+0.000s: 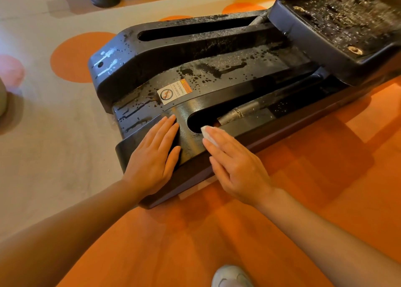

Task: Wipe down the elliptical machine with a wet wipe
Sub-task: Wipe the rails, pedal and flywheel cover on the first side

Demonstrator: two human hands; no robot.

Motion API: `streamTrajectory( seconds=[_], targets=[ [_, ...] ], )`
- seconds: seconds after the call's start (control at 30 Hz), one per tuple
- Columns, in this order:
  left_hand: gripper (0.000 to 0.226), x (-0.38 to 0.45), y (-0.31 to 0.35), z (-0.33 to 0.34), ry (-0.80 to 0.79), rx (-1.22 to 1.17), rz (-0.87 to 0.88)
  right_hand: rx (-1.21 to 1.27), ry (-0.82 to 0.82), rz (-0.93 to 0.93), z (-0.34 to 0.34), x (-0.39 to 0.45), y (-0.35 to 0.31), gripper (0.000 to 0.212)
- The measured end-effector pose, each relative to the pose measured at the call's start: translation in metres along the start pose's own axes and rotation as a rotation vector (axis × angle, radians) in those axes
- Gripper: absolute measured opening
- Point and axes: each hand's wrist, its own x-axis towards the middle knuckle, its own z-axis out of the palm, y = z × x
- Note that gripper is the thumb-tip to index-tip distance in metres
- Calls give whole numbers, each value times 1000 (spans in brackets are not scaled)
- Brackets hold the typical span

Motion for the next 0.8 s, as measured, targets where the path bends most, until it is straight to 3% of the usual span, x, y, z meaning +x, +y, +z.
streamTrajectory(
  seconds=[0.17, 0.37, 0.57, 0.63, 0.7, 0.8],
  targets=[
    [62, -2, 1, 4, -4, -18, 33, -12, -30, 131, 7, -1, -7, 53],
    [58, -5, 2, 4, 4, 2, 119, -75, -56, 10, 16, -5, -16, 57],
    [56, 0, 6, 3, -6, 39, 189, -104, 77, 407, 3, -4, 34, 65],
    [55, 2, 8, 2, -4, 61, 220, -67, 96, 463, 0, -3, 44, 67],
    [55, 5, 10, 2, -14, 71, 248, -41, 115, 438, 3, -2, 39, 66],
    [56, 9, 17, 4, -27, 81, 276, 38, 91, 212, 9, -8, 21, 60]
  ],
)
